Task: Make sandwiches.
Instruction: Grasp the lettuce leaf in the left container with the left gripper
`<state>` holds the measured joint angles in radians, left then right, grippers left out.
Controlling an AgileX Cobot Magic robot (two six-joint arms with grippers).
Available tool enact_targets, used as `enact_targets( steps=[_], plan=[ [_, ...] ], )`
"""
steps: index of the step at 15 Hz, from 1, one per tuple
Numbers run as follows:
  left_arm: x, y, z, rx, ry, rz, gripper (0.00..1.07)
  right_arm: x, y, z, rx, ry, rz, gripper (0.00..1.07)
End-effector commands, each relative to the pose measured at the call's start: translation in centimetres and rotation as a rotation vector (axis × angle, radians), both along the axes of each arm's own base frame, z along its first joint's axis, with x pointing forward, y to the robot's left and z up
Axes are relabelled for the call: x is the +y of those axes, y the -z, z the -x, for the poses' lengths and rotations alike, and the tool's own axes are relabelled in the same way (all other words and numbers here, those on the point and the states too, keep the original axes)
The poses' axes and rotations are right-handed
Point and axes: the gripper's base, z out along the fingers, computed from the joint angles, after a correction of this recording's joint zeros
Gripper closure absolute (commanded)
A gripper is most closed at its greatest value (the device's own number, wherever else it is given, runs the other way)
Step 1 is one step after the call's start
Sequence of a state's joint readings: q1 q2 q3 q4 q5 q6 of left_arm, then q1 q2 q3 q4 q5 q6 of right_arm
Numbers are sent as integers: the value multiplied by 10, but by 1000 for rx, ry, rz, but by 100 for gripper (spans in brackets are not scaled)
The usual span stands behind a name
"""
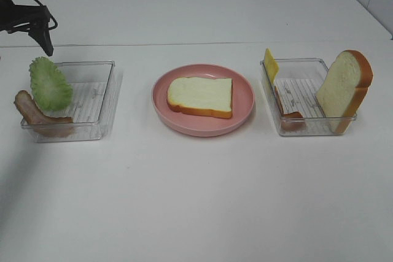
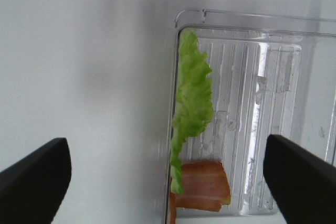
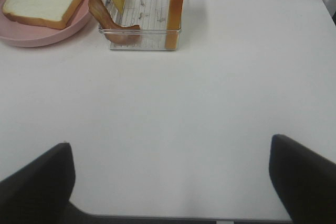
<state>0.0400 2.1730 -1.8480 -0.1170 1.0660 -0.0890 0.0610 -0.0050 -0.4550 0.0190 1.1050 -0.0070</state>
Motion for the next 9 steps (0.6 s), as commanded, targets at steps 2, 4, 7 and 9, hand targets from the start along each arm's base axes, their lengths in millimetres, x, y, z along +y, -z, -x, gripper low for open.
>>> enact_targets(
  steps=[2,4,7,9],
  plan=[
    [-2,25,-5,40,15,27,16,0,1,3,-28,0,-7,10],
    [-3,33,-7,46,13,30,16,0,1,3,-28,0,-7,10],
    [-3,42,-10,36,8,29,16,0,1,3,-28,0,-7,10],
    [-3,45,-10,44,8,30,25,0,1,3,-28,0,-7,10]
  ],
)
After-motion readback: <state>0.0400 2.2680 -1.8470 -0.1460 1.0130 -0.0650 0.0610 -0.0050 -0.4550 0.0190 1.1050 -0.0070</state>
